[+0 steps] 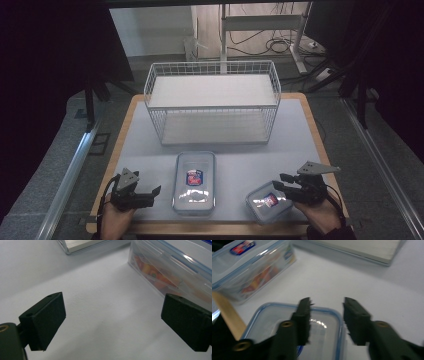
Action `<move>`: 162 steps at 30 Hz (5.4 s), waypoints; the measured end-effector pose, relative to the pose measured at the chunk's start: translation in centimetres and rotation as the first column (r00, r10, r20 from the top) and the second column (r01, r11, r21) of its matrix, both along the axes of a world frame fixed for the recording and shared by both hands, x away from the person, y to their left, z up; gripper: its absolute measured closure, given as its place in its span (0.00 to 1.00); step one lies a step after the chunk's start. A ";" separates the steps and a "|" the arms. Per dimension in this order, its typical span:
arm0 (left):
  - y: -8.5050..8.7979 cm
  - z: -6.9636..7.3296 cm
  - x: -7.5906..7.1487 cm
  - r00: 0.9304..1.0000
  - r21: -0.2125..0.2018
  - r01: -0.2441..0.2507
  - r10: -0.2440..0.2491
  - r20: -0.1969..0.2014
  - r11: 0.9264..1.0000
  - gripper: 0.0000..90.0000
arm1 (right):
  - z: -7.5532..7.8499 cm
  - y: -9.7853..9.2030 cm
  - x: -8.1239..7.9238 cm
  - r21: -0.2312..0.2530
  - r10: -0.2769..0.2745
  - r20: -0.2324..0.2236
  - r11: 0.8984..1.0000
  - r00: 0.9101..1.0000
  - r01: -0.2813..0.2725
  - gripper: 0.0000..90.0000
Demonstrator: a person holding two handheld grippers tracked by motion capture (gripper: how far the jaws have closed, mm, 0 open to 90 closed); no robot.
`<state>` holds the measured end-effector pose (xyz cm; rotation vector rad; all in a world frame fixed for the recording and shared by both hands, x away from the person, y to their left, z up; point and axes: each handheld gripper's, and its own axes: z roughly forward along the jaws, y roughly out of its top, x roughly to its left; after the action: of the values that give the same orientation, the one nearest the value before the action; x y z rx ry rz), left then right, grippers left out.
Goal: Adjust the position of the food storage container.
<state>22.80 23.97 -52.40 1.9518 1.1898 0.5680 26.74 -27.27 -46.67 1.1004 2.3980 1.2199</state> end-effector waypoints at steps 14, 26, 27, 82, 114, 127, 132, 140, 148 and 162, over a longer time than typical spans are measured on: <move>0.0 0.0 0.0 1.000 0.005 0.002 -0.002 0.008 1.000 0.06 | 0.1 2.4 -2.6 -0.053 0.153 -0.004 0.987 0.988 -0.153 1.00; 0.1 -0.1 -0.1 1.000 0.011 -0.001 0.001 0.002 1.000 0.06 | -0.6 5.1 -6.3 -0.074 0.286 -0.035 0.955 0.957 -0.288 1.00; 0.1 -0.1 -0.1 1.000 0.011 -0.001 0.001 0.002 1.000 0.06 | -0.6 5.1 -6.3 -0.074 0.286 -0.035 0.955 0.957 -0.288 1.00; -4.0 0.1 -2.2 0.936 -0.089 0.297 -0.308 -0.171 0.951 0.89 | -2.1 2.2 -2.5 -0.075 0.075 -0.050 0.994 0.996 -0.079 1.00; -5.1 0.5 8.1 0.965 -0.128 0.189 -0.208 -0.159 0.974 0.98 | -3.8 7.4 -3.4 -0.036 0.194 -0.097 0.980 0.976 -0.198 1.00; -7.1 0.3 9.9 0.945 -0.118 0.262 -0.279 -0.171 0.958 1.00 | -3.7 7.9 -1.5 -0.060 0.108 -0.092 0.992 0.990 -0.114 1.00; -7.0 0.3 8.9 0.942 -0.124 0.260 -0.280 -0.186 0.958 1.00 | -3.6 7.5 -0.1 -0.090 0.056 -0.093 0.994 0.994 -0.064 1.00; -6.8 0.7 6.2 0.939 -0.125 0.255 -0.277 -0.205 0.959 1.00 | -3.7 7.7 2.2 -0.122 -0.001 -0.096 0.993 0.995 -0.011 1.00; -6.4 0.8 4.0 0.938 -0.123 0.257 -0.278 -0.207 0.958 1.00 | -3.6 8.8 4.2 -0.141 -0.025 -0.091 0.990 0.995 0.012 1.00; -6.6 0.7 2.6 0.936 -0.126 0.269 -0.290 -0.199 0.955 0.95 | -3.8 9.4 5.2 -0.191 -0.025 -0.065 0.981 0.998 0.012 1.00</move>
<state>25.36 17.37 -51.66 2.0903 1.0197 0.1499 31.98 -17.92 -50.45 1.1173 2.4864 0.9375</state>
